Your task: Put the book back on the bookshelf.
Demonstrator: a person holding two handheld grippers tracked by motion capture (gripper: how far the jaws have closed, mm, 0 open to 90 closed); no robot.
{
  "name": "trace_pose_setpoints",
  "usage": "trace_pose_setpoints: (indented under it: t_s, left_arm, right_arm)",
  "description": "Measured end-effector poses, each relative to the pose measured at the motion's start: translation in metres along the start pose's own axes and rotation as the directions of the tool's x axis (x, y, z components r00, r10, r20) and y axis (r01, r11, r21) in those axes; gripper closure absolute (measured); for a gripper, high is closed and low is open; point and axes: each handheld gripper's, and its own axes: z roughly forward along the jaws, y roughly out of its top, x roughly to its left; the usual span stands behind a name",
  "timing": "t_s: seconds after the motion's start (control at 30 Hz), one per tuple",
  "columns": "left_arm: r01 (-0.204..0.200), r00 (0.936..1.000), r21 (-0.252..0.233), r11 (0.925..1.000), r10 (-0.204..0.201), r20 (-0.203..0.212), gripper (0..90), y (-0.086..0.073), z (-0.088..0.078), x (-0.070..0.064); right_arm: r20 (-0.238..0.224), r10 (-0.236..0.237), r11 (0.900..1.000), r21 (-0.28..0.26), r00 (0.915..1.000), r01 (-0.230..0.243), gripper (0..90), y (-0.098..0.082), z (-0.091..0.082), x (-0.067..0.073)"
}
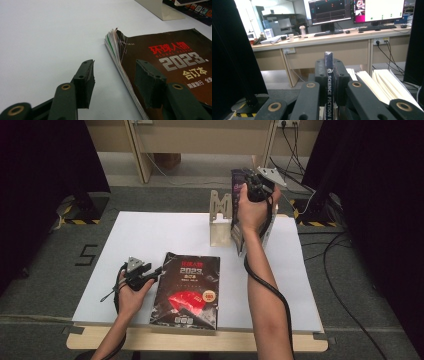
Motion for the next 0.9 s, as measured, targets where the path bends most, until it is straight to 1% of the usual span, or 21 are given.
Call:
trace_pose_setpoints:
  t_s: [0.23, 0.3, 0.47, 0.57, 0.63, 0.8, 0.9]
  left_arm:
    - [0.001, 1.0000, 0.000, 1.0000, -0.001, 0.002, 49.4, 0.000, 0.000, 0.000]
    - [0.002, 1.0000, 0.000, 1.0000, -0.002, 0.002, 49.4, 0.000, 0.000, 0.000]
    - [0.001, 1.0000, 0.001, 1.0000, -0.001, 0.002, 49.4, 0.000, 0.000, 0.000]
    - [-0.001, 1.0000, -0.001, 1.0000, 0.001, 0.000, 49.4, 0.000, 0.000, 0.000]
    - [-0.001, 1.0000, -0.001, 1.0000, 0.001, -0.001, 49.4, 0.000, 0.000, 0.000]
    - [0.000, 1.0000, 0.001, 1.0000, 0.000, 0.000, 49.4, 0.000, 0.000, 0.000]
    - [0.001, 1.0000, 0.001, 1.0000, -0.001, 0.001, 49.4, 0.000, 0.000, 0.000]
  right_arm:
    - [0.011, -0.027, 0.999, 0.029, 0.9996, 0.027, 84.9, -0.005, 0.004, 0.003]
    - [0.011, -0.039, 0.999, 0.030, 0.9992, 0.039, 84.9, -0.005, 0.004, 0.004]
    - [0.011, -0.053, 0.999, 0.000, 0.9986, 0.053, 84.9, 0.003, -0.002, 0.006]
    - [0.023, -0.063, 0.998, -0.008, 0.9978, 0.063, 84.9, 0.005, -0.003, 0.005]
    - [0.024, -0.064, 0.998, -0.012, 0.9977, 0.064, 84.9, 0.003, -0.002, 0.006]
    - [0.025, -0.057, 0.998, 0.001, 0.9980, 0.057, 84.9, -0.004, 0.001, 0.006]
    - [0.028, -0.068, 0.998, 0.011, 0.9973, 0.067, 84.9, -0.009, 0.002, 0.006]
